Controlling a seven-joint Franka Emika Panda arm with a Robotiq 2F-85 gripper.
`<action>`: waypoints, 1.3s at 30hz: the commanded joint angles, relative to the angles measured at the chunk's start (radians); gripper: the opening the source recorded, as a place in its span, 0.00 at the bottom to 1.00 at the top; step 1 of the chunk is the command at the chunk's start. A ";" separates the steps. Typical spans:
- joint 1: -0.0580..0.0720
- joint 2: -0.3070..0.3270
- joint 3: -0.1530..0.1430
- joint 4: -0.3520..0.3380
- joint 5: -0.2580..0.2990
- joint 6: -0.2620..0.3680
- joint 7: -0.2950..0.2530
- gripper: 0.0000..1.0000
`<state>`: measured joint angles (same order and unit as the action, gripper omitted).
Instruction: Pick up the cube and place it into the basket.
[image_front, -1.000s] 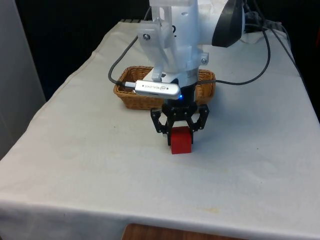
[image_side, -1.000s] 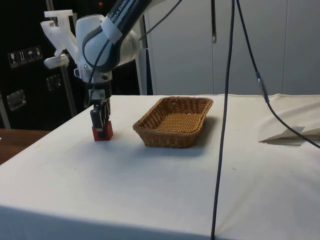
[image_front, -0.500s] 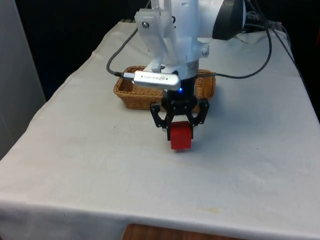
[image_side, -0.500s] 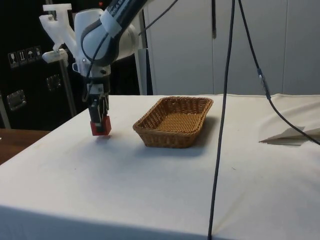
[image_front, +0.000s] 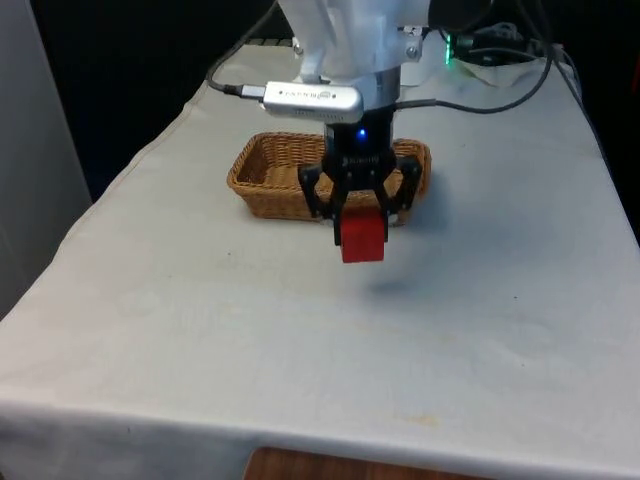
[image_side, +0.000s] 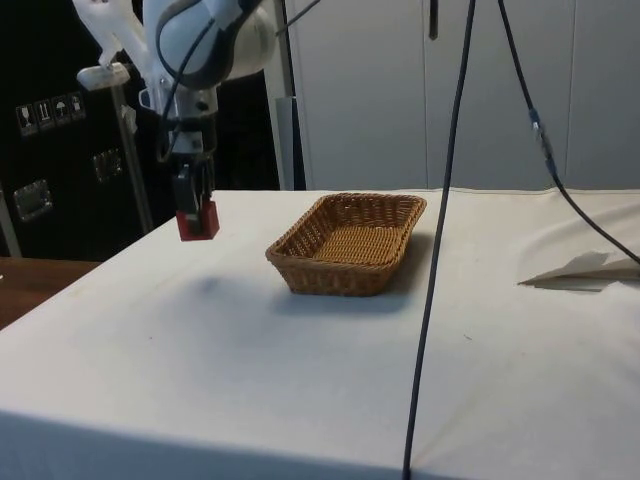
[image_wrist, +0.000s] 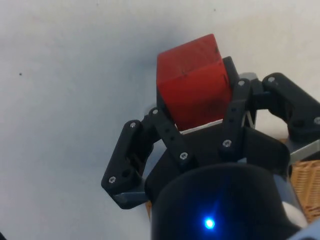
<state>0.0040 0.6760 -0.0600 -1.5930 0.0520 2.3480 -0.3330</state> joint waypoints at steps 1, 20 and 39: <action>0.006 -0.016 -0.006 -0.011 -0.008 -0.003 0.008 0.00; 0.010 -0.189 -0.012 -0.162 -0.038 -0.028 0.011 0.00; 0.006 -0.350 -0.009 -0.375 -0.066 0.013 0.006 0.00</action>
<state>0.0080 0.3400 -0.0650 -1.9510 -0.0040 2.3450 -0.3310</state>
